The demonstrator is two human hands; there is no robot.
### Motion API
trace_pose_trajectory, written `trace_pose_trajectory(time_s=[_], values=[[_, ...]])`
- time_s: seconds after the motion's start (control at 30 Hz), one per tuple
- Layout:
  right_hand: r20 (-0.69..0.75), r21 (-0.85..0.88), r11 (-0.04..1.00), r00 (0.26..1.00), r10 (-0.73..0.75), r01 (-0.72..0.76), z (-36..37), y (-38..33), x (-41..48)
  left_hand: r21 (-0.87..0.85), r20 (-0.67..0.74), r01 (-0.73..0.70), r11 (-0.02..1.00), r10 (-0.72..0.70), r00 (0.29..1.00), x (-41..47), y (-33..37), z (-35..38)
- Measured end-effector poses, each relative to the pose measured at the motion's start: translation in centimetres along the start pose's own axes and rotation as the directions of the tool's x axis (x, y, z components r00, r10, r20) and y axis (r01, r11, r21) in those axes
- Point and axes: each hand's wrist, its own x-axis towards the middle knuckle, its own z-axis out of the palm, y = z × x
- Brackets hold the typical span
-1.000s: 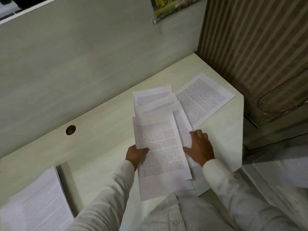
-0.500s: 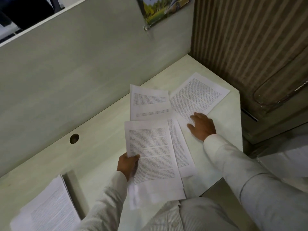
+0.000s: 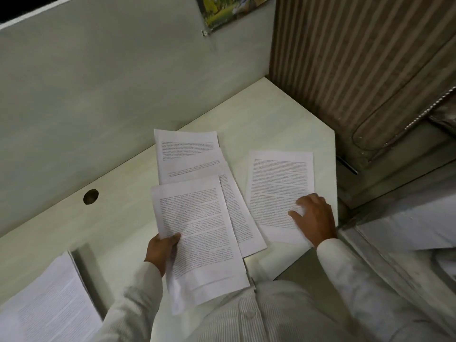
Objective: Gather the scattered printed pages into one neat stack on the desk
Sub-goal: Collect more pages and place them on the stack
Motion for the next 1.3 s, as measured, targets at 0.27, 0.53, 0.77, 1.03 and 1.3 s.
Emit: trace_pose_trajectory(time_s=[0.27,0.53,0.77,1.03,1.3], values=[[0.261,0.592,0.597,0.83,0.493,-0.541,-2.5,2.6,-1.0,0.048,0.039,0.022,0.999,-0.023,0.999,-0.5,-2.0,0.5],[0.107,0.389,0.737,0.822,0.559,-0.552,-5.4,4.7,-0.3,0.055,0.057,0.026,0.998,-0.03,0.998,-1.5,-2.9,0.2],[-0.124,0.619,0.728,0.879,0.46,-0.294,-7.5,1.2,0.4,0.051,0.086,0.067,0.996,-0.071,0.994,-1.3,-3.3,-0.3],[-0.074,0.802,0.574,0.927,0.369,-0.165,-6.6,-4.5,1.3,0.001,0.138,0.094,0.996,-0.093,0.986,-1.8,-3.6,-0.7],[0.206,0.624,0.742,0.967,0.147,-0.246,0.9,-9.3,-2.3,-0.034,0.148,0.164,0.986,-0.158,0.976,-1.5,-3.7,-1.0]])
